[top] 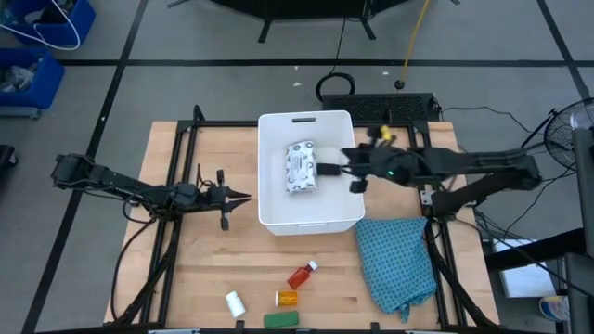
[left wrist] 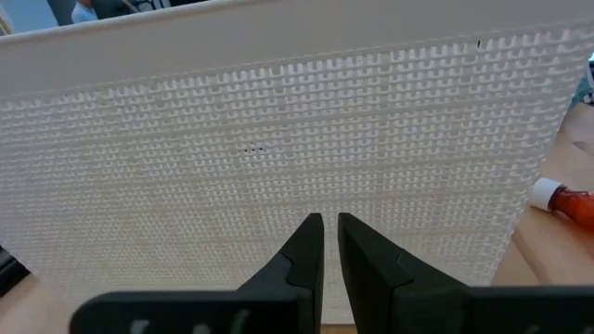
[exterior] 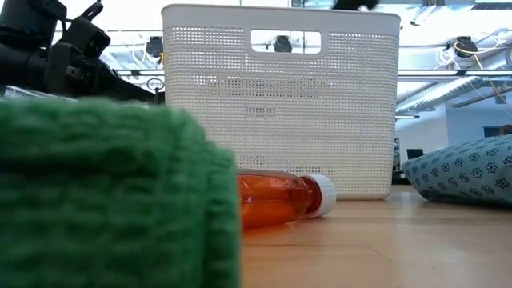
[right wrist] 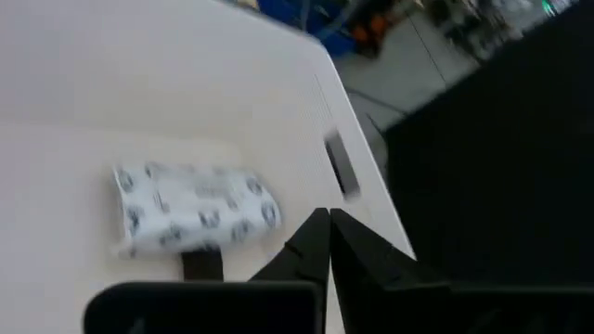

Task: Pick & place medical supplies in basket/bin
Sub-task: Adjust the white bin

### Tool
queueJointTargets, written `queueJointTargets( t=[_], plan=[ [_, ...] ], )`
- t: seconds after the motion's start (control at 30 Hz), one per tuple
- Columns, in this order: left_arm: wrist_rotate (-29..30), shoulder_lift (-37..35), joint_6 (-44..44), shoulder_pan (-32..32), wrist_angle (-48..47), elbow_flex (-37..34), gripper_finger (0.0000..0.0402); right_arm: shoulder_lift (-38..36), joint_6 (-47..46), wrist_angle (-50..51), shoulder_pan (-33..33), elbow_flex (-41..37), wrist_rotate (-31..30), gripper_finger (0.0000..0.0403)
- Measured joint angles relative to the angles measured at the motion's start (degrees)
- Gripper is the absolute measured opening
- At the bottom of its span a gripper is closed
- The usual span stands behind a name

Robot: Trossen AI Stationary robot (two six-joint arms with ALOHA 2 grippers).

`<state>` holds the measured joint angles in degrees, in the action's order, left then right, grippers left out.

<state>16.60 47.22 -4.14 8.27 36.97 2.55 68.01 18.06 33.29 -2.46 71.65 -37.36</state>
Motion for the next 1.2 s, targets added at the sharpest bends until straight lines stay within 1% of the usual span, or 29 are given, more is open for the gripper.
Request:
queueJointTargets(
  t=[0.07, 0.17, 0.43, 0.5, 0.67, 0.77, 0.83, 0.97, 1.2],
  plan=[
    [0.0, 0.0, 0.3, 0.0, 0.0, 0.0, 0.0042, -2.0, -4.4, 3.2, -0.8, -2.3, -2.8, 0.0002],
    [0.0, 0.0, 0.9, 0.0, 0.0, 0.0, 0.0042, -4.2, -11.8, 7.7, -1.6, -5.7, -4.6, 0.0001],
    [0.0, 0.0, 3.4, 0.0, 0.0, 0.0, 0.0042, -5.8, -32.9, 17.3, -1.8, -13.1, -4.7, 0.0],
    [-0.1, 0.0, 4.4, 0.0, 0.0, 0.0, 0.0042, -5.8, -37.5, 19.9, -1.8, -14.4, -3.1, 0.0],
    [-0.1, 0.0, 4.9, 0.0, 0.0, 0.0, 0.0042, -5.7, -39.0, 18.9, -2.2, -19.3, 12.7, 0.0],
    [-0.1, 0.0, 4.9, 0.0, 0.0, 0.0, 0.0042, -5.7, -38.5, 16.4, -3.3, -22.0, 19.1, 0.0],
    [-0.1, 0.0, 4.9, 0.0, 0.0, 0.0, 0.0042, -5.7, -37.8, 14.6, -4.5, -23.3, 20.9, 0.0],
    [-0.1, 0.0, 4.7, 0.0, 0.0, 0.0, 0.0042, -5.7, -36.4, 9.7, -7.0, -24.7, 21.1, 0.0],
    [-0.1, 0.0, 4.5, 0.0, 0.1, 0.0, 0.0042, -5.7, -33.7, 2.9, -8.8, -24.9, 21.0, 0.0]
  ],
)
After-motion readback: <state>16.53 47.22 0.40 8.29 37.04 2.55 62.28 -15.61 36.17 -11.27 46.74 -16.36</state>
